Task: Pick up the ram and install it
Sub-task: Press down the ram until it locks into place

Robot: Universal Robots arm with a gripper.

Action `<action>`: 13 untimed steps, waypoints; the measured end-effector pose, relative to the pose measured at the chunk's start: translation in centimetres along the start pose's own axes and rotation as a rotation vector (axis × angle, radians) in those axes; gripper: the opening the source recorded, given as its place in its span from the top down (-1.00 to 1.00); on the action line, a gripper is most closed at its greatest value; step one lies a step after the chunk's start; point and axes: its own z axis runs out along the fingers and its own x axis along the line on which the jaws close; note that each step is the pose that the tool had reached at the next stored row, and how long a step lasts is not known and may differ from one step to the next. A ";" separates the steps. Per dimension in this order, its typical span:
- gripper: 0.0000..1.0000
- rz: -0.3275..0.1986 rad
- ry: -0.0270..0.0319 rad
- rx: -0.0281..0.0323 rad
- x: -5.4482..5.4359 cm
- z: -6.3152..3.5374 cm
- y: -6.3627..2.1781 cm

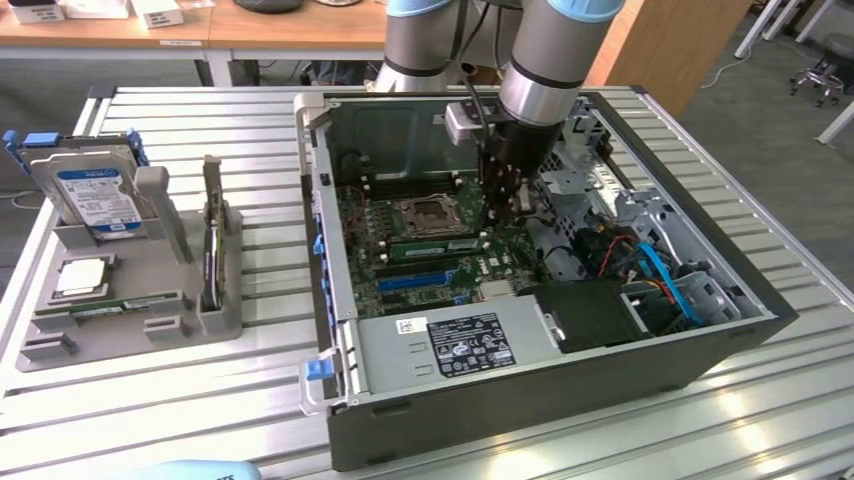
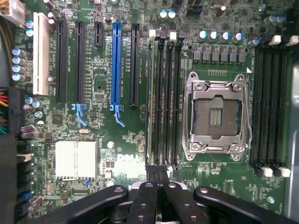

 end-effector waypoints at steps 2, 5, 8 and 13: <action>0.80 0.000 -0.0002 0.0000 0.0 0.00 0.00; 0.80 0.000 -0.0002 0.0001 0.0 0.00 0.00; 0.80 0.000 0.0000 0.0000 0.0 -0.01 0.28; 0.80 0.000 -0.0001 0.0002 0.0 0.03 1.47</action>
